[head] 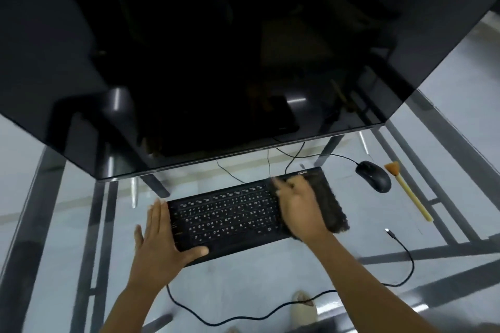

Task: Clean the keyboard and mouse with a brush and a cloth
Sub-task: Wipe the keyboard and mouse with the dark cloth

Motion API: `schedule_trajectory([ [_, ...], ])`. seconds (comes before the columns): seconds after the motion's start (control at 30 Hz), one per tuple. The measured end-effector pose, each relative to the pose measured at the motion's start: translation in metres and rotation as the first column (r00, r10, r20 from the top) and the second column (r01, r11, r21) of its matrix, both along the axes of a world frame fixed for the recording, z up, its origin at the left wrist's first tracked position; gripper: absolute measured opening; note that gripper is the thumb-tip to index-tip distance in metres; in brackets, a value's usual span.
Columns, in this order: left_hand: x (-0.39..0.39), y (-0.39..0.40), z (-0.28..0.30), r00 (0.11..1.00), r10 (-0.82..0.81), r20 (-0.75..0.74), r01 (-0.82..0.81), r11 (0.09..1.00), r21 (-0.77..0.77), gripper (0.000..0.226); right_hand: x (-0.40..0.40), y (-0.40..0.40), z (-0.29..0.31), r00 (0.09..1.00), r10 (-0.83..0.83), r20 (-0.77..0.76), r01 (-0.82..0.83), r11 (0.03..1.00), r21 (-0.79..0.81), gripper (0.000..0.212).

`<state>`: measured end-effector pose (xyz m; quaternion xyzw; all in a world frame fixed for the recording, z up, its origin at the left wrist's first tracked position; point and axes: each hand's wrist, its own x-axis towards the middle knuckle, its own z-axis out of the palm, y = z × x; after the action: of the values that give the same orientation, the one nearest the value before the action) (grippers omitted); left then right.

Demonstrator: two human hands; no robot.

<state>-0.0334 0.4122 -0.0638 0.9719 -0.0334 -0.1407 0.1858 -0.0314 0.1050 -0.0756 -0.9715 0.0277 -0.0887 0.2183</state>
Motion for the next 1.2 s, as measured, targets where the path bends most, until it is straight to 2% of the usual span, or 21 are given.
schedule_trajectory([
  [0.07, -0.001, 0.007, -0.002, 0.998, -0.045, -0.033, 0.044, 0.999, -0.03, 0.147, 0.01, -0.002, -0.003, 0.947, -0.32, 0.024, 0.318, 0.946, 0.057, 0.023],
  [0.1, 0.0, 0.009, -0.003, 0.997, -0.066, -0.035, 0.064, 0.997, -0.039, 0.147, 0.011, 0.008, -0.002, 0.938, -0.346, 0.026, 0.345, 0.938, 0.045, 0.026],
  [0.17, 0.001, 0.013, -0.005, 0.996, -0.083, -0.027, 0.081, 0.995, -0.056, 0.146, 0.007, 0.042, 0.002, 0.993, -0.12, -0.017, 0.121, 0.991, 0.049, 0.032],
  [0.23, 0.002, 0.014, -0.004, 0.995, -0.096, -0.023, 0.094, 0.993, -0.071, 0.146, 0.004, 0.057, 0.003, 0.986, 0.155, -0.061, -0.156, 0.988, -0.014, 0.037],
  [0.27, 0.002, 0.015, -0.004, 0.995, -0.098, -0.02, 0.097, 0.992, -0.076, 0.146, 0.008, 0.057, 0.004, 0.986, 0.157, -0.063, -0.159, 0.987, -0.028, 0.037],
  [0.37, 0.001, 0.017, -0.002, 0.993, -0.115, -0.012, 0.114, 0.991, -0.069, 0.146, 0.02, 0.061, 0.005, 0.981, -0.192, -0.033, 0.193, 0.98, 0.044, 0.034],
  [0.4, 0.001, 0.019, -0.003, 0.993, -0.116, -0.008, 0.115, 0.991, -0.07, 0.146, 0.019, 0.074, 0.007, 0.984, -0.171, -0.041, 0.172, 0.985, 0.027, 0.034],
  [0.5, 0.002, 0.02, -0.003, 0.993, -0.12, -0.003, 0.119, 0.99, -0.08, 0.146, 0.004, 0.109, 0.008, 0.974, 0.217, -0.06, -0.218, 0.976, -0.004, 0.036],
  [0.53, 0.002, 0.02, -0.003, 0.993, -0.12, -0.004, 0.119, 0.989, -0.085, 0.145, 0.007, 0.107, 0.009, 0.965, 0.255, -0.063, -0.256, 0.967, 0.0, 0.036],
  [0.57, 0.001, 0.02, -0.003, 0.993, -0.118, -0.003, 0.117, 0.989, -0.092, 0.144, 0.013, 0.102, 0.01, 0.98, 0.193, -0.049, -0.194, 0.981, 0.0, 0.036],
  [0.63, 0.0, 0.019, -0.001, 0.993, -0.115, -0.007, 0.113, 0.988, -0.102, 0.143, 0.021, 0.096, 0.009, 0.996, -0.09, -0.022, 0.091, 0.995, 0.051, 0.034],
  [0.67, -0.001, 0.019, -0.001, 0.994, -0.112, -0.011, 0.111, 0.988, -0.106, 0.142, 0.021, 0.102, 0.01, 0.989, -0.144, -0.032, 0.146, 0.988, 0.059, 0.034],
  [0.7, -0.001, 0.02, -0.002, 0.994, -0.11, -0.012, 0.108, 0.988, -0.107, 0.142, 0.017, 0.113, 0.012, 0.995, -0.085, -0.054, 0.087, 0.995, 0.043, 0.037],
  [0.8, 0.0, 0.021, -0.004, 0.993, -0.112, -0.024, 0.109, 0.988, -0.11, 0.141, 0.0, 0.132, 0.01, 0.946, 0.317, -0.064, -0.32, 0.946, -0.045, 0.042],
  [0.83, 0.0, 0.022, -0.004, 0.993, -0.118, -0.023, 0.115, 0.987, -0.109, 0.14, 0.006, 0.125, 0.009, 0.948, 0.314, -0.059, -0.317, 0.947, -0.057, 0.041],
  [0.93, 0.002, 0.028, 0.0, 0.986, -0.167, -0.017, 0.165, 0.983, -0.077, 0.137, 0.022, 0.119, 0.008, 0.999, -0.047, -0.01, 0.047, 0.999, -0.01, 0.034],
  [0.97, 0.004, 0.032, 0.0, 0.981, -0.192, -0.012, 0.191, 0.98, -0.06, 0.136, 0.022, 0.128, 0.011, 0.998, -0.042, -0.035, 0.041, 0.999, -0.02, 0.032],
  [1.07, 0.01, 0.042, 0.001, 0.966, -0.259, 0.0, 0.258, 0.965, -0.05, 0.135, 0.01, 0.157, 0.015, 0.938, 0.329, -0.11, -0.333, 0.943, -0.021, 0.035],
  [1.1, 0.012, 0.044, 0.0, 0.961, -0.276, 0.002, 0.276, 0.96, -0.058, 0.135, 0.015, 0.156, 0.018, 0.921, 0.363, -0.139, -0.368, 0.93, -0.016, 0.035],
  [1.13, 0.013, 0.045, 0.0, 0.957, -0.291, 0.002, 0.291, 0.955, -0.066, 0.135, 0.023, 0.151, 0.016, 0.939, 0.32, -0.129, -0.327, 0.944, -0.045, 0.035],
  [1.2, 0.014, 0.047, -0.001, 0.951, -0.309, -0.007, 0.307, 0.948, -0.086, 0.134, 0.032, 0.15, 0.014, 0.993, 0.098, -0.066, -0.101, 0.994, -0.049, 0.035],
])
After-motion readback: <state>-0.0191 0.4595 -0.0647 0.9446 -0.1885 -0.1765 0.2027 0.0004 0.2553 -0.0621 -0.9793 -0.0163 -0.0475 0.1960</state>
